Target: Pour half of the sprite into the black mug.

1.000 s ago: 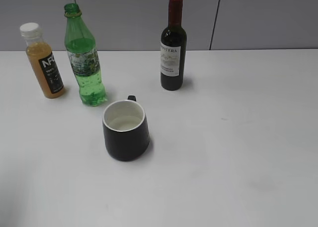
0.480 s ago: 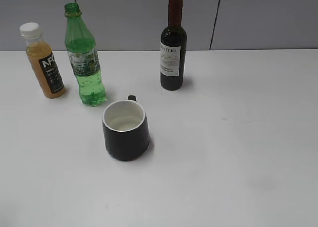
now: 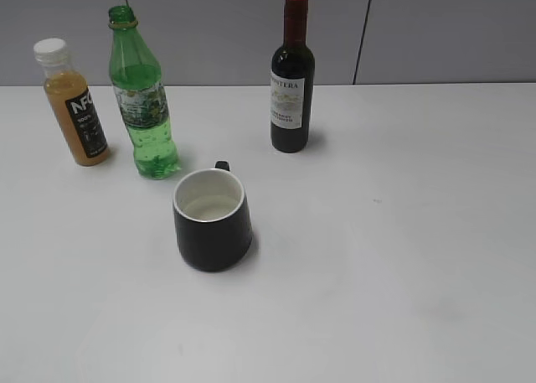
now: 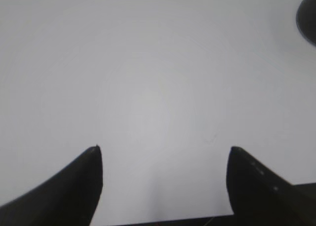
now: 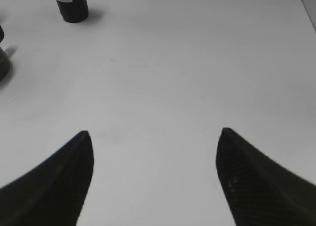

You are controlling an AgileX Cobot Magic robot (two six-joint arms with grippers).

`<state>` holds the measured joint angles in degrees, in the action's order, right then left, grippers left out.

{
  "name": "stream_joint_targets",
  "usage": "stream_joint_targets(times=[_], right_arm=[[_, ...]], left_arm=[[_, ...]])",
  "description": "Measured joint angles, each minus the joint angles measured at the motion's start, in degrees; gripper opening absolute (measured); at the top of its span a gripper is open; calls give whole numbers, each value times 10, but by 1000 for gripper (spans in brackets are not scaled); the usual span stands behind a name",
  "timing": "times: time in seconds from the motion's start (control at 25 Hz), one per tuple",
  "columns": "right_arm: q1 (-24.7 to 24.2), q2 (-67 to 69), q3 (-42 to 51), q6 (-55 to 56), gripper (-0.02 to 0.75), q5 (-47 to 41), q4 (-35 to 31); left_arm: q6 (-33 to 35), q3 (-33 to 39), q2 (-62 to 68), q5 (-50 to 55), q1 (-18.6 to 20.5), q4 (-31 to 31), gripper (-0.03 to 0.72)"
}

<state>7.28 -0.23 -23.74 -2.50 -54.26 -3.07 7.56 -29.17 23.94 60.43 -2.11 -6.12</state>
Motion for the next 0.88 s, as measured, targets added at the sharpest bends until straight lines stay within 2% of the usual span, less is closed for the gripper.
stream_joint_targets(times=[0.88], right_arm=[[0,0,0,0,583,0,0]], left_arm=[[-1,2,-239,-1,0,14,594]])
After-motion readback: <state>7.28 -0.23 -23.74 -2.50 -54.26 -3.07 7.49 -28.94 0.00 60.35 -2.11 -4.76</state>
